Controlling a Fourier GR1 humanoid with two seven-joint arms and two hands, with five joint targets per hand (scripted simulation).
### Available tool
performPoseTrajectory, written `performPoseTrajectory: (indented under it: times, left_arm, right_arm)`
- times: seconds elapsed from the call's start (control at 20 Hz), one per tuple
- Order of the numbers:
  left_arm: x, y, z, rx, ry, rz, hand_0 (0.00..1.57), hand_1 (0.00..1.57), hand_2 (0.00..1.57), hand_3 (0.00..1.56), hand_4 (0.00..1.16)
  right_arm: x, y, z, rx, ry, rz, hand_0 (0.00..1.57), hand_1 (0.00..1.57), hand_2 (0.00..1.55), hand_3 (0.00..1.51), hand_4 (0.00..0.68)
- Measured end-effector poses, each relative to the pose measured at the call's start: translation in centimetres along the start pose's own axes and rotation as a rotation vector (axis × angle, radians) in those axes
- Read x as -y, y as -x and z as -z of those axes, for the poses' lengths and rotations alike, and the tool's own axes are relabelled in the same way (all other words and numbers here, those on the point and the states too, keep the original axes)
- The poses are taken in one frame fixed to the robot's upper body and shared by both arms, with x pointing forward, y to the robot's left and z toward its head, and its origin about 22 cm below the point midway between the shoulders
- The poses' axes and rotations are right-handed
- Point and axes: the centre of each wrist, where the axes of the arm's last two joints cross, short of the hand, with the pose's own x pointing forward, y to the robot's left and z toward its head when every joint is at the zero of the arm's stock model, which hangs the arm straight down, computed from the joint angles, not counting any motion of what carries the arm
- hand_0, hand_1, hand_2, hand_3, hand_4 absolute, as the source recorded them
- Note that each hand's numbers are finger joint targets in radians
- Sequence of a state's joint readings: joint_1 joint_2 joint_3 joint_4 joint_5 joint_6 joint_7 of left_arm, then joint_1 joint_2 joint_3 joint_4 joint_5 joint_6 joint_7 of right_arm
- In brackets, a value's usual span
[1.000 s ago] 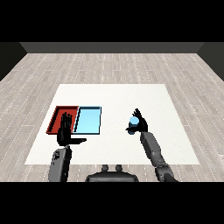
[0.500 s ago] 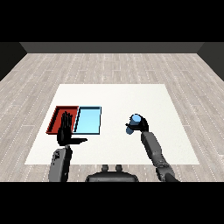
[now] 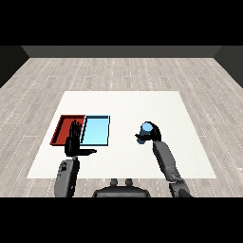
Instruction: Pick the blue can and put it in the blue box
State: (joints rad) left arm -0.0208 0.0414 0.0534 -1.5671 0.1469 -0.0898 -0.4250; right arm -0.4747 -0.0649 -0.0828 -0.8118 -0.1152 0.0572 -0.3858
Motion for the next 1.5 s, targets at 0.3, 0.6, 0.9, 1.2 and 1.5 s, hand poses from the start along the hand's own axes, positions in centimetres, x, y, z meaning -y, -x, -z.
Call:
performPoseTrajectory:
  times: [0.3, 0.6, 0.9, 1.2, 1.5]
  left_arm:
    - [2.6, 1.2, -0.3, -0.052, 0.04, 0.008, 0.0, 0.0, 0.0, 0.0, 0.0]
    - [4.3, 2.5, 0.2, -0.104, 0.089, -0.033, 0.0, 0.0, 0.0, 0.0, 0.0]
    - [5.6, 2.8, 1.2, -0.153, 0.126, -0.033, 0.0, 0.0, 0.0, 0.0, 0.0]
    - [7.1, 3.4, 2.1, -0.16, 0.151, -0.051, 0.0, 0.0, 0.0, 0.0, 0.0]
    - [9.5, 3.7, 3.1, -0.171, 0.17, -0.033, 0.0, 0.0, 0.0, 0.0, 0.0]
  right_arm:
    - [-0.2, -2.2, 0.8, 0.084, -0.035, -0.011, 1.49, 1.49, 1.45, 1.4, 0.648]
    - [-1.6, -4.9, 1.5, 0.192, -0.082, -0.011, 1.43, 1.43, 1.44, 1.42, 0.666]
    - [-6.8, -6.4, 1.4, 0.228, -0.103, -0.003, 1.43, 1.43, 1.45, 1.42, 0.661]
    - [-8.9, -6.7, 0.2, 0.25, -0.113, -0.005, 1.43, 1.43, 1.43, 1.41, 0.654]
    - [-10.2, -8.1, 0.5, 0.258, -0.127, -0.008, 1.42, 1.42, 1.44, 1.41, 0.661]
